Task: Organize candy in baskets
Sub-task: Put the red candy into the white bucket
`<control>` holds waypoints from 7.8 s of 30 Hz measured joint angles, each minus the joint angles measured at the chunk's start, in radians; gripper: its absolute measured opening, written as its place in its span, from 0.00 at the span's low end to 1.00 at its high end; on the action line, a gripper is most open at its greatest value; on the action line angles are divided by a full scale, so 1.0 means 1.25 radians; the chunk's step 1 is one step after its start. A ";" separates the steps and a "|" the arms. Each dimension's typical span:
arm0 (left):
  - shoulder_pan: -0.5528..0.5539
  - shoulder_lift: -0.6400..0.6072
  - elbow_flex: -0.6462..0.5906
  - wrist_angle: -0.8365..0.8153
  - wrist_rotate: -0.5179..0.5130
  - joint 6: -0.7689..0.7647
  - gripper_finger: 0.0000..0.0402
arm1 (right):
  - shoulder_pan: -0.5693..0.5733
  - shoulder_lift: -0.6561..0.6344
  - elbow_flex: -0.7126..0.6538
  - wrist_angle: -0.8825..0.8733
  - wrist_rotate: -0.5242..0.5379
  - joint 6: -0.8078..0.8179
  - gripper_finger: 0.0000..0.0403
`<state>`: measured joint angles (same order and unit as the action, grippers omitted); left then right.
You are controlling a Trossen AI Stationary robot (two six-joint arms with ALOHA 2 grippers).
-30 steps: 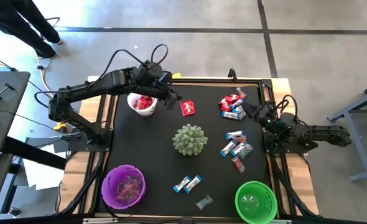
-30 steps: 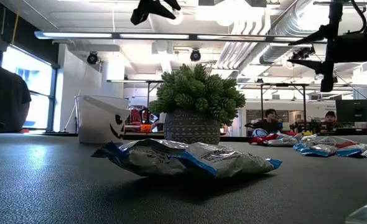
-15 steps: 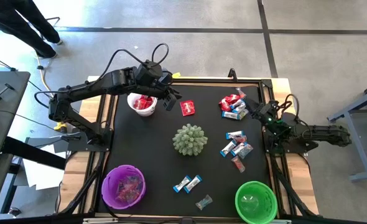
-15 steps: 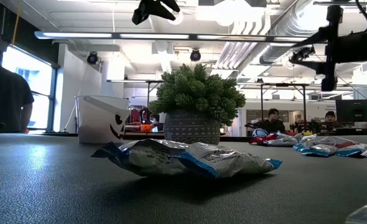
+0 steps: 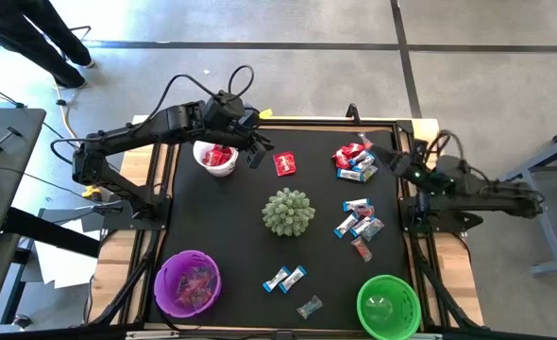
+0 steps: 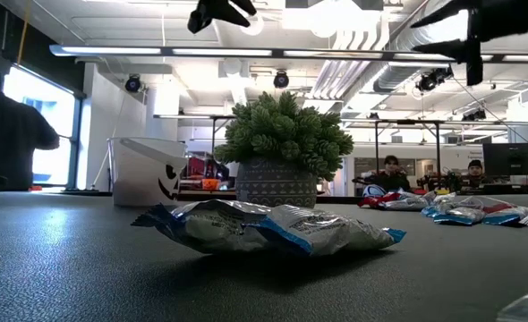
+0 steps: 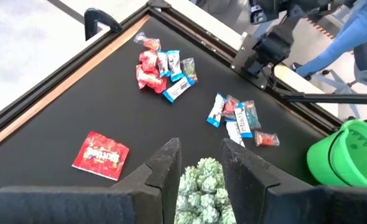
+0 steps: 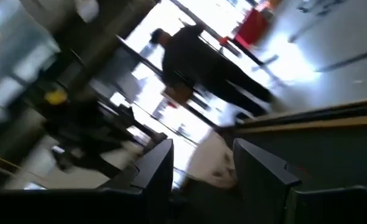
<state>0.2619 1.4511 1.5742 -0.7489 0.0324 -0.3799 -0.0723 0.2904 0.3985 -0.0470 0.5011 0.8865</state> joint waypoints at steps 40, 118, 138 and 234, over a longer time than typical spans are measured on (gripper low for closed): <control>0.022 -0.309 0.000 -0.161 -0.131 0.070 0.26 | -0.301 1.219 0.751 -0.414 -0.473 -0.212 0.40; 0.180 -0.364 0.000 -0.240 -0.152 0.251 0.26 | -0.292 1.511 1.321 -0.424 -0.563 -0.353 0.00; 0.180 -0.364 0.000 -0.240 -0.166 0.229 0.26 | -0.244 1.614 1.321 -0.077 -0.653 -0.228 0.00; 0.188 -0.270 0.000 -0.004 -0.160 0.271 0.26 | -0.433 1.209 0.552 -0.557 -0.308 -0.147 0.31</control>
<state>0.4973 1.1141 1.5742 -0.7544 -0.1673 -0.0406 -0.6140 1.8022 1.0887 -0.7438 0.1163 0.7030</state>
